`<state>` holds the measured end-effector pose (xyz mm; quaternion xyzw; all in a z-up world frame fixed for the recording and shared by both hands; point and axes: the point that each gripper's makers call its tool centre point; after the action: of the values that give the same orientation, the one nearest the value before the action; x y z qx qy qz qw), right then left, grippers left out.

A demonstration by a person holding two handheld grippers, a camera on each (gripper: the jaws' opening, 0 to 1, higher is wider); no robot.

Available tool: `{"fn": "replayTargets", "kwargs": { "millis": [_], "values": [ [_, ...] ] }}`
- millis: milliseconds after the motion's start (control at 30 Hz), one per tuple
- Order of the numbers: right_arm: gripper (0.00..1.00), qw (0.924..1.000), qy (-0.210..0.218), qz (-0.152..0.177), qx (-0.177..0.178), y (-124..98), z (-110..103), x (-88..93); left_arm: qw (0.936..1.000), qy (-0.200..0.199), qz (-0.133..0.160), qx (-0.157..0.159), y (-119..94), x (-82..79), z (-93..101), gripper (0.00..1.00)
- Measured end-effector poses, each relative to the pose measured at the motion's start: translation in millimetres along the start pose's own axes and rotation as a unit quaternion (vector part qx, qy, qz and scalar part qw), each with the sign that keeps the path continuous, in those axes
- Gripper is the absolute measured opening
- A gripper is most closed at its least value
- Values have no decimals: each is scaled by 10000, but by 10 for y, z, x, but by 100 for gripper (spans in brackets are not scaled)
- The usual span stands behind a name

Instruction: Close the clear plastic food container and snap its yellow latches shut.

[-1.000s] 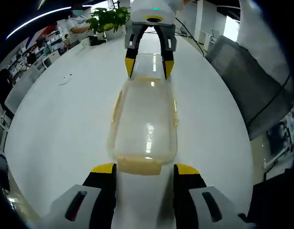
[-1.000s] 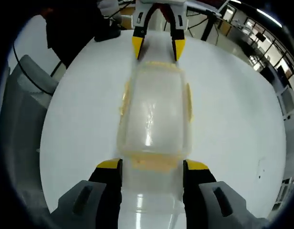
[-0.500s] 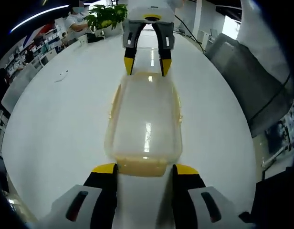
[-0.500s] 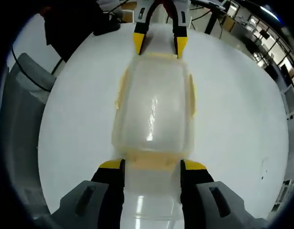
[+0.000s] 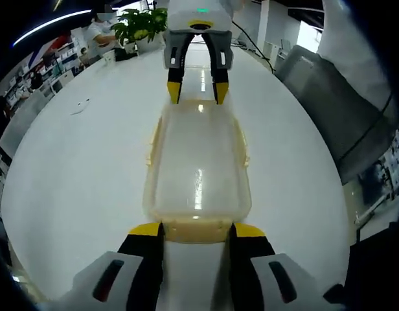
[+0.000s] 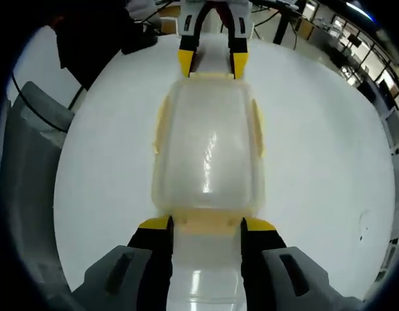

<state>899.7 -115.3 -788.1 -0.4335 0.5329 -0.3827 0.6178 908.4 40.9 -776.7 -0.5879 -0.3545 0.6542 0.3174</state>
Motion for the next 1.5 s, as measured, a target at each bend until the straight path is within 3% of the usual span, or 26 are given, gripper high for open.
{"fn": "replayTargets", "kwargs": {
  "millis": [333, 567, 800, 967, 1500],
  "values": [
    [36, 9999, -111, -8, 21, -54, -28, -36, 9998, -91, -154, 3, 7, -5, 54, 33],
    [36, 9997, -199, 133, 61, -244, -1, -115, 9997, -185, -143, -73, -257, -144, 130, 33],
    [36, 9990, -313, 293, 131, -619, -7, -145, 9995, -206, -110, -211, -584, -468, 224, 33],
    [36, 9985, -336, 399, 148, -917, -86, -37, 9994, -186, -115, -266, -648, -754, 320, 33],
    [36, 9988, -234, 383, 192, -1407, -371, 675, 9995, 5, -60, -311, -380, -1598, 517, 33]
  ]
}}
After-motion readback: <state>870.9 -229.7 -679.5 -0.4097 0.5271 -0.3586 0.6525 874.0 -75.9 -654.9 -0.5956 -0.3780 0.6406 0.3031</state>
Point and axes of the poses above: the point that each gripper's makers call its tool centre point, and the gripper's own axes: y roughly forward along the fingers, z roughly to its right, x roughly out of its underside, and after that the axes turned 8 degrees about -y, right-handed
